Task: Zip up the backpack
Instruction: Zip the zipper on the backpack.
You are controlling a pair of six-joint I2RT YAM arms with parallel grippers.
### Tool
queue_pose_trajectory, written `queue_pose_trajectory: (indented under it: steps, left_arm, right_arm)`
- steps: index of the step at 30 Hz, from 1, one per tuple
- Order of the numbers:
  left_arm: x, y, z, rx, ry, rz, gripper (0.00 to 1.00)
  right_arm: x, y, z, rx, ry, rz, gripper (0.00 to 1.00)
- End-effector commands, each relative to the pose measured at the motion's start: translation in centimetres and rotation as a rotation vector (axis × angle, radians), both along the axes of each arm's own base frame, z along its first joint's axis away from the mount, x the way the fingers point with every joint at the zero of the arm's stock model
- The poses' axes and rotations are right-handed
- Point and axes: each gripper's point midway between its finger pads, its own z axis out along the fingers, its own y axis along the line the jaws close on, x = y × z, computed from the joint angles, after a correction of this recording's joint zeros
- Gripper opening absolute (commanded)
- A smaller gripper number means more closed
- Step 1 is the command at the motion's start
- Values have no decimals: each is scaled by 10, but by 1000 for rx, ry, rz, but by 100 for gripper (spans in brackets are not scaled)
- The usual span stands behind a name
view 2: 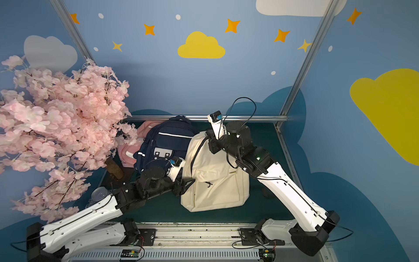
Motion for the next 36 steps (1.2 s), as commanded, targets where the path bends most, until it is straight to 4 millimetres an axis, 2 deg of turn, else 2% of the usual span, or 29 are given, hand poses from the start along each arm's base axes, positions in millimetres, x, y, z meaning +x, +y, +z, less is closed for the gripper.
queue_pose_trajectory:
  steps: [1,4,10,15,18,21,28,31,36]
  left_arm:
    - [5,7,55,-74,-68,-5,76]
    - [13,7,76,-56,-121,5,85]
    - [24,9,99,-24,-186,33,88]
    - [27,-6,108,-35,-185,-21,88]
    - [35,-7,108,-24,-187,2,86]
    - [41,-7,107,-22,-186,19,76]
    - [43,-6,96,-13,-167,20,26]
    - [42,-2,91,-16,-167,38,17]
    - [43,12,81,-14,-165,100,11]
  right_arm:
    - [-20,11,49,97,-160,81,0]
    - [-29,17,47,84,-177,106,0]
    - [-44,28,44,69,-198,158,0]
    - [-57,42,40,61,-210,215,0]
    - [-67,49,38,48,-225,244,0]
    - [-73,52,37,45,-237,254,0]
    - [-58,36,37,32,-225,130,0]
    - [-44,19,39,39,-207,26,0]
    - [-14,-32,31,84,-117,-180,0]
